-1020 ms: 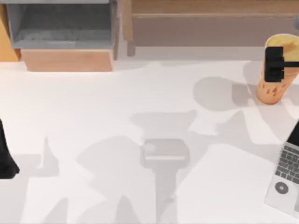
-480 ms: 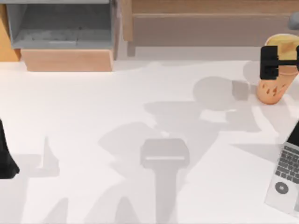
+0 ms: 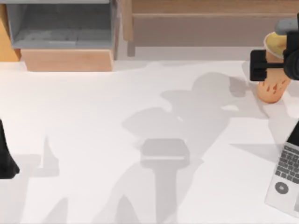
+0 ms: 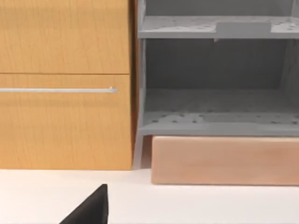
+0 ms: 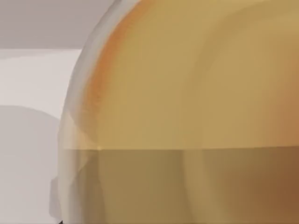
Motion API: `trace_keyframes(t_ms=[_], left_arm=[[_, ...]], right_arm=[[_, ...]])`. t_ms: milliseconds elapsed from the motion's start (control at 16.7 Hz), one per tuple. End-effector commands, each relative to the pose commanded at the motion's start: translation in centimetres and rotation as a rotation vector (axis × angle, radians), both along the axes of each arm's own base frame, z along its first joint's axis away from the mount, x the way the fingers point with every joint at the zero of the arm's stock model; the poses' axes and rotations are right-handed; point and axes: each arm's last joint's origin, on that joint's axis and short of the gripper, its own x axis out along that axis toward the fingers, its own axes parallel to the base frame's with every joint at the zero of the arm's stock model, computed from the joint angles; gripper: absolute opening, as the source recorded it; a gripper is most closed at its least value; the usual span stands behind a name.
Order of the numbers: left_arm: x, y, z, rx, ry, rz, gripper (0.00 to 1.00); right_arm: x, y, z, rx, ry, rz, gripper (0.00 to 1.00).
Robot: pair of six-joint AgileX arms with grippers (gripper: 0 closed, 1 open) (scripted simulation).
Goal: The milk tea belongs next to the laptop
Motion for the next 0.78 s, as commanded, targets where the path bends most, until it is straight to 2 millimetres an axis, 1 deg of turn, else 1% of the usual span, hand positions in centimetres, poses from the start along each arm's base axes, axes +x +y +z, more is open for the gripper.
trace_keyframes(t_ms=[120,780], left_arm=[[0.0,0.0,0.0,0.0,0.0,0.0,1.0],[0.0,0.0,0.0,0.0,0.0,0.0,1.0]], right_arm=[[0.0,0.0,0.0,0.0,0.0,0.0,1.0],[0.0,0.0,0.0,0.0,0.0,0.0,0.17]])
